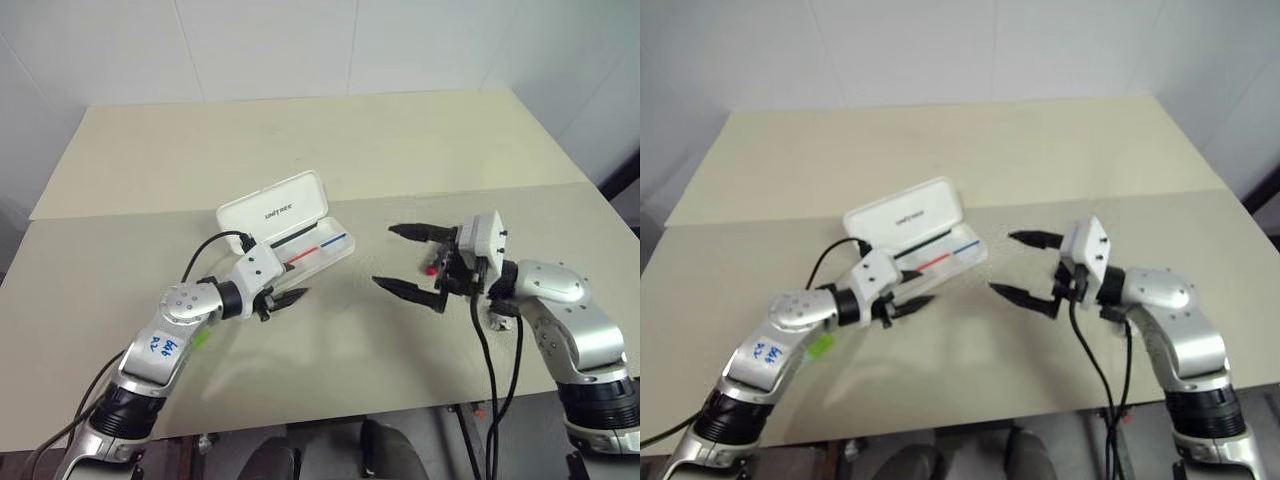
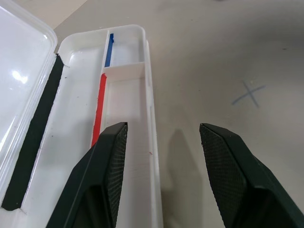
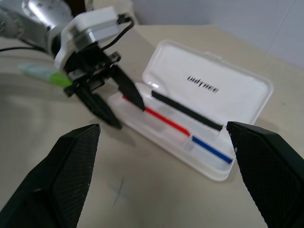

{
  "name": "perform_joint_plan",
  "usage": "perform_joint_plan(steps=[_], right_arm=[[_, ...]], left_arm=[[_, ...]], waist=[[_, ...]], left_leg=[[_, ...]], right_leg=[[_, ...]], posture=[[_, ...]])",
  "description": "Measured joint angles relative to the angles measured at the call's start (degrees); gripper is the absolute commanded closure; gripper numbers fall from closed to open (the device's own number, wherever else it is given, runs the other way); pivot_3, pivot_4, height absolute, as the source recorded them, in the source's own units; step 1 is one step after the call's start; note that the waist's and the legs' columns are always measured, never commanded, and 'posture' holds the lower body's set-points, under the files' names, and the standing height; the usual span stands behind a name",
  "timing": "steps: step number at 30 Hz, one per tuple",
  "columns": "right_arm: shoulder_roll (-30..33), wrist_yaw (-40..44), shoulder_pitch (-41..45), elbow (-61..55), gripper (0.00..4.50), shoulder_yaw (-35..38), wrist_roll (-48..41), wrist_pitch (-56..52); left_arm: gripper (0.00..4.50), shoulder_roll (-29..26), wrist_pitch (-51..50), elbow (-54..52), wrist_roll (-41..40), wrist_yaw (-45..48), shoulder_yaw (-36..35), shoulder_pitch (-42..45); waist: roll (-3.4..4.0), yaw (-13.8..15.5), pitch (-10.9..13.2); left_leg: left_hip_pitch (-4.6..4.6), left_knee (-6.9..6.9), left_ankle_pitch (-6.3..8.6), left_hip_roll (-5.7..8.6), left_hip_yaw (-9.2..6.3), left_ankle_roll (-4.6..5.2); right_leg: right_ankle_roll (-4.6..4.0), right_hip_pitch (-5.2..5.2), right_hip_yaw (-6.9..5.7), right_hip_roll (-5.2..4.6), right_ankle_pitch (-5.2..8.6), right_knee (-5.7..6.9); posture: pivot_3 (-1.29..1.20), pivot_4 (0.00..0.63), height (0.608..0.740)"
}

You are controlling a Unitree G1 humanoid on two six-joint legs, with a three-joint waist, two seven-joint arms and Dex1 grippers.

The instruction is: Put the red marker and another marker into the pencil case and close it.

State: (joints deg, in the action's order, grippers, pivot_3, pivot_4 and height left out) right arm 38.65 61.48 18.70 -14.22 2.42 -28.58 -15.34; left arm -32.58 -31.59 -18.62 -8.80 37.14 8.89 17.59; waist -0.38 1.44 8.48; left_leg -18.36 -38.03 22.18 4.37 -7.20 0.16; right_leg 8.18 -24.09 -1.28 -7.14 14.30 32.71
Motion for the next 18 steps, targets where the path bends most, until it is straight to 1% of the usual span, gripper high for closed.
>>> perform_joint_plan(steps=[7, 18], right_arm=[[2.23, 3.53, -2.23, 3.38, 0.0, 1.85, 0.07, 1.67], [2.56, 2.56, -3.79, 2.22, 0.0, 2.96, 0.02, 2.39]], left_arm=[[1.95, -1.14, -3.62, -1.33, -0.01, -0.78, -2.15, -1.58], [1.95, -1.33, -6.53, -0.69, 0.26, -1.38, -1.77, -1.99]], waist=[[-0.01, 0.06, 0.0], [-0.01, 0.05, -0.01]], left_leg=[[0.02, -0.02, 0.0, -0.02, 0.02, 0.0], [0.03, -0.03, 0.0, -0.02, -0.01, 0.0]], right_leg=[[0.0, 0.02, 0.02, 0.02, 0.0, -0.01], [0.0, 0.03, 0.0, 0.01, 0.0, 0.0]], posture=[[0.0, 0.15, 0.74], [0.0, 0.15, 0.74]])
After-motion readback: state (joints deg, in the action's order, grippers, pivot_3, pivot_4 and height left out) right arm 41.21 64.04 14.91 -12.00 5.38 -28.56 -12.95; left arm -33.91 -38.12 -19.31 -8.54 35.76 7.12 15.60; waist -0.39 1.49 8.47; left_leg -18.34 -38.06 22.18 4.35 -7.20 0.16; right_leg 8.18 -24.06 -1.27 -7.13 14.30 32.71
